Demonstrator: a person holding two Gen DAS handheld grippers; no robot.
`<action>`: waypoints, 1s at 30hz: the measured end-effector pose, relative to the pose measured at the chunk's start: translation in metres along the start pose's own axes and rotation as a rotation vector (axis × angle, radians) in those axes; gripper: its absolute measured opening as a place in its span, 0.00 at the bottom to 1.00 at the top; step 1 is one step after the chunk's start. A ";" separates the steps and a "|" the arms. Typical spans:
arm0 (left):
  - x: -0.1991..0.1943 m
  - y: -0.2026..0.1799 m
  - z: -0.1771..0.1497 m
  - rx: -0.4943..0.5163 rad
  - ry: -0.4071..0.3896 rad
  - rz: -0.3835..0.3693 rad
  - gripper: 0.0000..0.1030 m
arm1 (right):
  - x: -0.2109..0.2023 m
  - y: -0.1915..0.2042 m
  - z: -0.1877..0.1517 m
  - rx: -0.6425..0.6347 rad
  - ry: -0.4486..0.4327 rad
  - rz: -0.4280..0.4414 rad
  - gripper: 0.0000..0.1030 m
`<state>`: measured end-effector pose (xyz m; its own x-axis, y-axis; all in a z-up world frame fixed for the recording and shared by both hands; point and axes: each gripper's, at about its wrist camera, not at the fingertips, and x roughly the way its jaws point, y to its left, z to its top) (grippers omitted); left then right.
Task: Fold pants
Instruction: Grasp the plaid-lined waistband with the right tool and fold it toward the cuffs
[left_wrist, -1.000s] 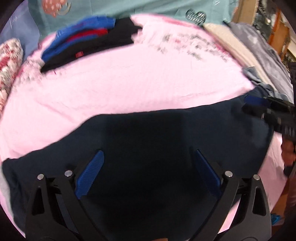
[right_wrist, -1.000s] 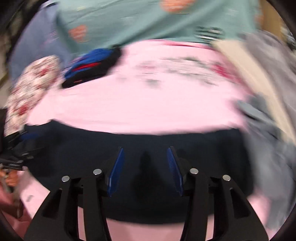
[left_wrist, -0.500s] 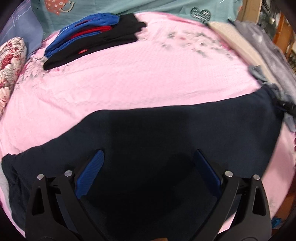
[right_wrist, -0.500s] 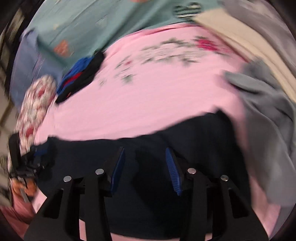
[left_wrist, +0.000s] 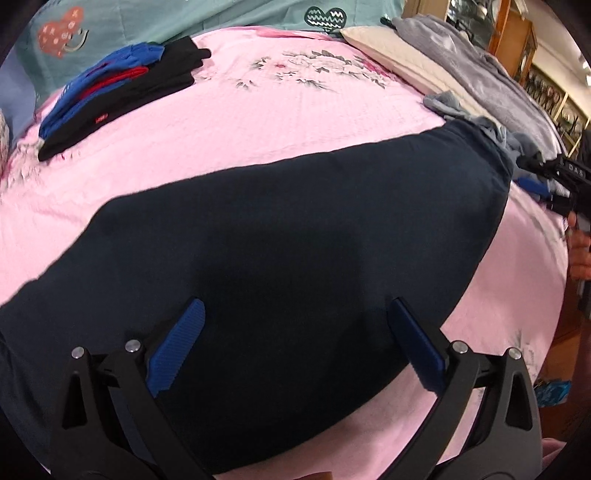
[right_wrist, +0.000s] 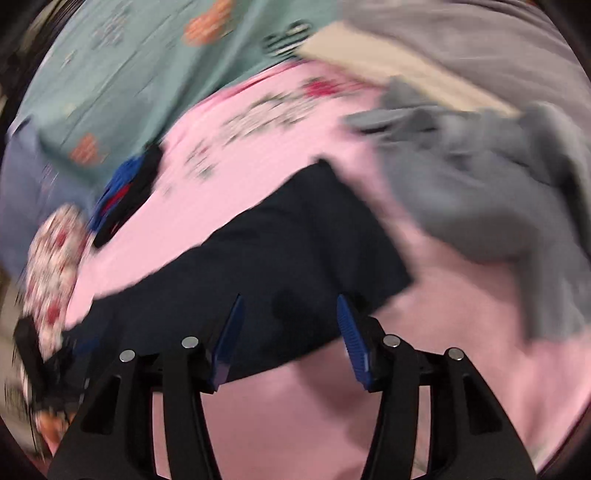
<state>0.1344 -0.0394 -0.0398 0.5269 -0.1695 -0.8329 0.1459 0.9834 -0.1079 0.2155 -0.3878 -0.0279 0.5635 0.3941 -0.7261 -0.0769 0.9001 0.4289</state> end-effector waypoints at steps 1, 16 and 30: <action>-0.001 0.002 0.000 -0.011 -0.008 -0.011 0.98 | -0.010 -0.007 -0.004 0.064 -0.047 -0.010 0.53; 0.001 -0.001 0.000 0.004 -0.005 0.006 0.98 | -0.004 -0.052 -0.009 0.588 -0.065 0.085 0.53; -0.001 0.007 0.001 -0.040 -0.025 -0.053 0.98 | 0.015 -0.063 0.003 0.619 -0.014 0.020 0.16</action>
<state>0.1359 -0.0326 -0.0389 0.5397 -0.2226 -0.8119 0.1410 0.9747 -0.1735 0.2313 -0.4393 -0.0647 0.5779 0.4033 -0.7095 0.4018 0.6161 0.6775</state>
